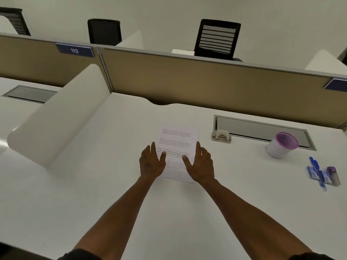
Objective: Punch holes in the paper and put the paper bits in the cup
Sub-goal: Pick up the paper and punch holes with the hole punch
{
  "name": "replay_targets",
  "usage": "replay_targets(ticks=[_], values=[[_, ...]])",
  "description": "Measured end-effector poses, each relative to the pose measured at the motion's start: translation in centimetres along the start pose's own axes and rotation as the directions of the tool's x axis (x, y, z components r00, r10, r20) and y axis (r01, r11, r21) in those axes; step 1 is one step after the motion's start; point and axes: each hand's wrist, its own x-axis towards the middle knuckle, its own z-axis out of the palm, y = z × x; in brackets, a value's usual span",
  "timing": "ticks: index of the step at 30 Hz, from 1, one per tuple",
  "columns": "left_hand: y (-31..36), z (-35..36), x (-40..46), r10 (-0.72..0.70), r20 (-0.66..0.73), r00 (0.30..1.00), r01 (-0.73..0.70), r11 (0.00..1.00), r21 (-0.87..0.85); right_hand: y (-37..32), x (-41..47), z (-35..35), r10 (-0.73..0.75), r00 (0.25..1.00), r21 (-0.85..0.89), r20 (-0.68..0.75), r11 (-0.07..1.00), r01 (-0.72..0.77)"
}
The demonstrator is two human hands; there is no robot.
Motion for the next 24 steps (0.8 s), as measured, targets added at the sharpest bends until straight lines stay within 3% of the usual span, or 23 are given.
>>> replay_targets(ticks=[3, 7, 14, 20, 24], values=[[-0.8, 0.6, -0.2, -0.058, 0.062, 0.996, 0.055, 0.998, 0.04, 0.3, -0.4, 1.1, 0.044, 0.988, -0.064, 0.15, 0.997, -0.035], [-1.1, 1.4, -0.7, -0.089, 0.1, 0.991, 0.083, 0.994, 0.065, 0.7, -1.2, 2.1, 0.018, 0.962, -0.148, 0.273, 0.989, 0.024], [-0.3, 1.2, 0.1, -0.196, 0.089, 0.977, 0.199, 0.98, -0.025, 0.8, -1.3, 2.4, -0.021, 0.962, -0.271, 0.272, 0.958, 0.097], [-0.2, 0.0, 2.5, -0.399, 0.092, 0.912, 0.409, 0.873, -0.266, 0.7, -1.2, 2.8, -0.008, 0.961, -0.278, 0.278, 0.956, 0.089], [-0.5, -0.5, 3.3, -0.396, 0.108, 0.912, 0.41, 0.858, -0.311, 0.7, -1.3, 2.8, -0.006, 0.962, -0.278, 0.272, 0.957, 0.084]])
